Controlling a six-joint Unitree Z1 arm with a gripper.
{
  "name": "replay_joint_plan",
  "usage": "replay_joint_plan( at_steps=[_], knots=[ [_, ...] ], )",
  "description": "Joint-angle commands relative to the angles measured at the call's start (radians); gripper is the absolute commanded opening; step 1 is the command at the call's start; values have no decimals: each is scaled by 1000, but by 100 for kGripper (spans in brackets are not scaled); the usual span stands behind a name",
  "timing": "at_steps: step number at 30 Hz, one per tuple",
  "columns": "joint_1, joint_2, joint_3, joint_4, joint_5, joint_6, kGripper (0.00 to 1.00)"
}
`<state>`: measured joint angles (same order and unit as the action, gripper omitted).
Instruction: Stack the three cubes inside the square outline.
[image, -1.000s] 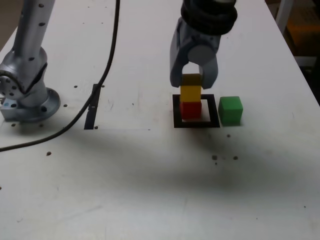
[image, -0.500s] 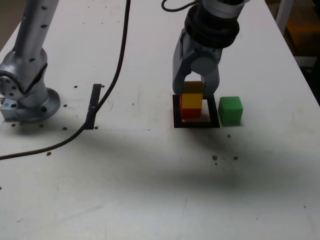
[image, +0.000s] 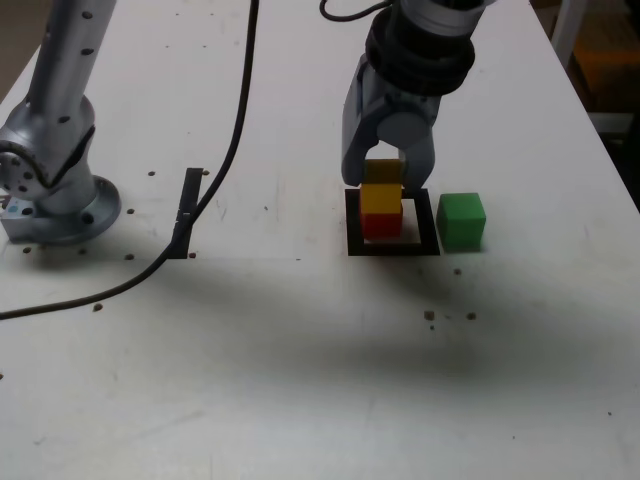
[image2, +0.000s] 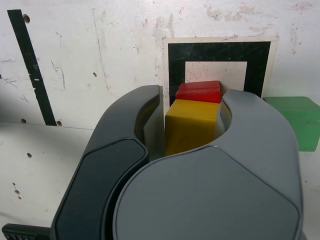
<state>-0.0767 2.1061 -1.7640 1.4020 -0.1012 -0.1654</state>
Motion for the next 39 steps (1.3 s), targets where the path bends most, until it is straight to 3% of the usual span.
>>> replay_joint_plan(
  at_steps=[1, 4, 10, 16, 24, 31, 39],
  knots=[
    [-2, -6, 5, 1, -5, -2, 22],
    [-2, -5, 10, 1, -13, -2, 30],
    [-2, -5, 20, 4, -29, -2, 55],
    [-2, -5, 16, 2, -27, -2, 67],
    [-2, -12, 10, 11, -3, -11, 74],
    [2, -77, -26, 171, 85, -73, 75],
    [-13, -107, -142, 207, 128, -77, 74]
  ],
)
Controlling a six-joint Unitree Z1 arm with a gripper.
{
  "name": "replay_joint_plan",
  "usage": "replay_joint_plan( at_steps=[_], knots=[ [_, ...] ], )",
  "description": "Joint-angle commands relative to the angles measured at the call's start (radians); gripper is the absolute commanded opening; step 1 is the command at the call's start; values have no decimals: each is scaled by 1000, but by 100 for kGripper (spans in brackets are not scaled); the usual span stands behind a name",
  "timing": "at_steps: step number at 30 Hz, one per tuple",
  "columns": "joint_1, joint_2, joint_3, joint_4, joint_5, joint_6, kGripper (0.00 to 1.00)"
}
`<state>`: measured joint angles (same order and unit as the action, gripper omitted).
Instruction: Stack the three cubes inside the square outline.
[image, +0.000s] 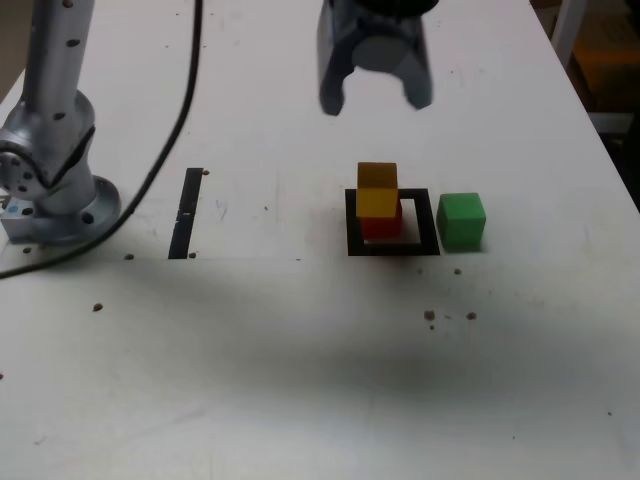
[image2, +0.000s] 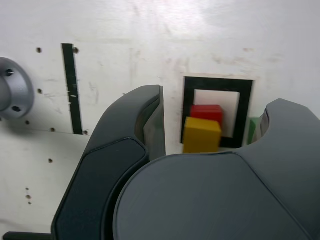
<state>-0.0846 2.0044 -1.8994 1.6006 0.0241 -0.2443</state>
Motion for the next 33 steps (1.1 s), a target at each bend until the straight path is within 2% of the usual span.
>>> replay_joint_plan(
  at_steps=[1, 10, 18, 26, 33],
  knots=[
    [-11, -2, -30, 6, 4, 7, 74],
    [-50, 59, -189, -11, -3, 39, 74],
    [-91, 199, -311, -22, -82, 48, 74],
    [-86, 281, -317, -27, -127, 49, 74],
    [-62, 329, -320, -29, -152, 51, 74]
  ],
)
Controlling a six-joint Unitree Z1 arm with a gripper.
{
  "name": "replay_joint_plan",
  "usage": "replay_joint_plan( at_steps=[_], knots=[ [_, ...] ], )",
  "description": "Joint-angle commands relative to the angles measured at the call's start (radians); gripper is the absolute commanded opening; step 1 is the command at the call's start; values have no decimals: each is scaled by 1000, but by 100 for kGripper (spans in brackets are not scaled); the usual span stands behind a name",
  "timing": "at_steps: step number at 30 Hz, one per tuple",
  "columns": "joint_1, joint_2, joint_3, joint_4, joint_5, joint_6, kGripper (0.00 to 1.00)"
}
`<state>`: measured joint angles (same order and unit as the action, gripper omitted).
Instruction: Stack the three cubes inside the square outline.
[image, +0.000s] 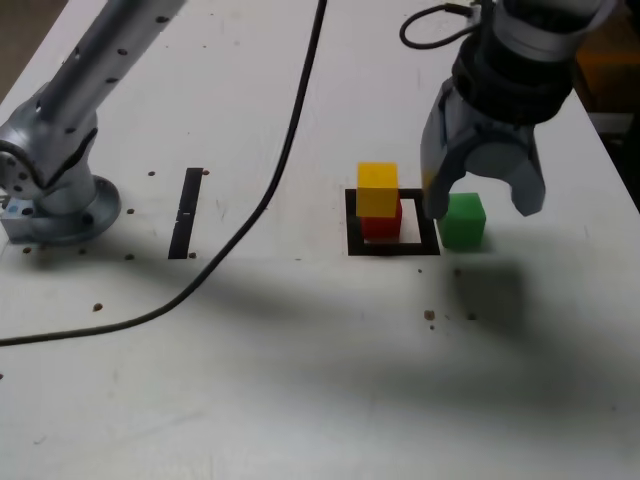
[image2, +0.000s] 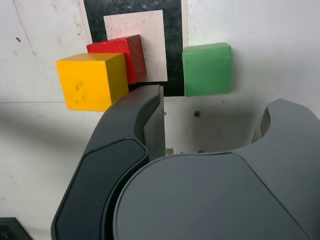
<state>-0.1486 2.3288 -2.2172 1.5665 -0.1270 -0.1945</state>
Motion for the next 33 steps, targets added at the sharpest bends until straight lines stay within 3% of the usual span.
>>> replay_joint_plan(
  at_steps=[1, 25, 28, 30, 33],
  knots=[
    [11, 17, -5, 5, -7, 4, 74],
    [94, 158, -41, -30, -34, 70, 73],
    [95, 158, -42, -35, -24, 73, 64],
    [95, 156, -46, -40, -4, 73, 49],
    [95, 150, -55, -51, 20, 70, 33]
  ],
)
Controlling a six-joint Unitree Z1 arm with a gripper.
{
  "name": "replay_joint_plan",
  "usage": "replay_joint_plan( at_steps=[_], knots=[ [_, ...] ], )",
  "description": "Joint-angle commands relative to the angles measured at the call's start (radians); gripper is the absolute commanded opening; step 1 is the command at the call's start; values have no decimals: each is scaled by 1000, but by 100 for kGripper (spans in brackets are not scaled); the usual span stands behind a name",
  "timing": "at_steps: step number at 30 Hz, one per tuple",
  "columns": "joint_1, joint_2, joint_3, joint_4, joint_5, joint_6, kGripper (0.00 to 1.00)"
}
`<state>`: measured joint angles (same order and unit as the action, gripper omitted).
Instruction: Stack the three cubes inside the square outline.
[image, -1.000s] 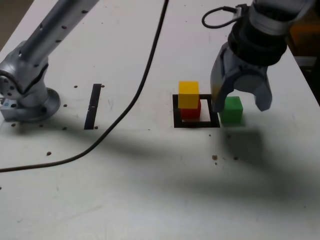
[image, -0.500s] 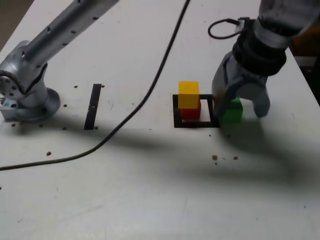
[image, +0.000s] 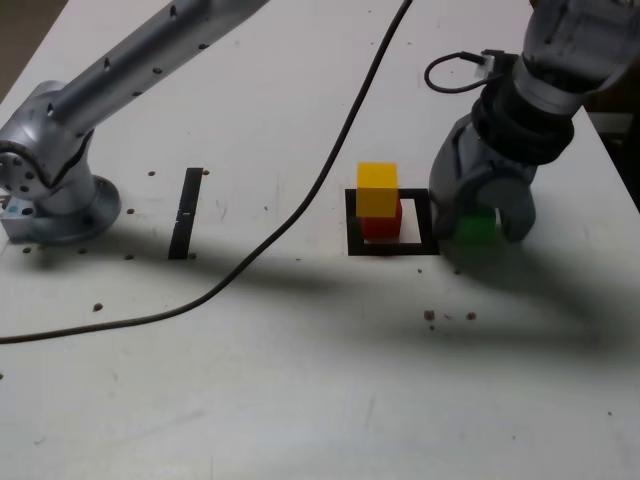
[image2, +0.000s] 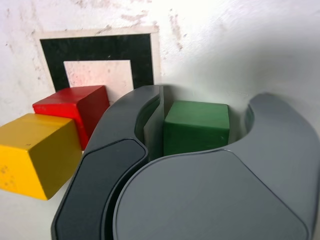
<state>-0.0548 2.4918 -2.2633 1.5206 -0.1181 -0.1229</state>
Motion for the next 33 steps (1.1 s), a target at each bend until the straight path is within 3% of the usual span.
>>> replay_joint_plan(
  at_steps=[1, 5, 15, 25, 33],
  knots=[
    [1, -15, -12, -9, 18, -4, 29],
    [1, -24, -18, -16, 30, -10, 21],
    [-3, -73, -16, 13, 31, -15, 17],
    [-19, -272, 9, 97, 103, -32, 17],
    [5, -421, 180, 116, 106, -34, 17]
  ],
)
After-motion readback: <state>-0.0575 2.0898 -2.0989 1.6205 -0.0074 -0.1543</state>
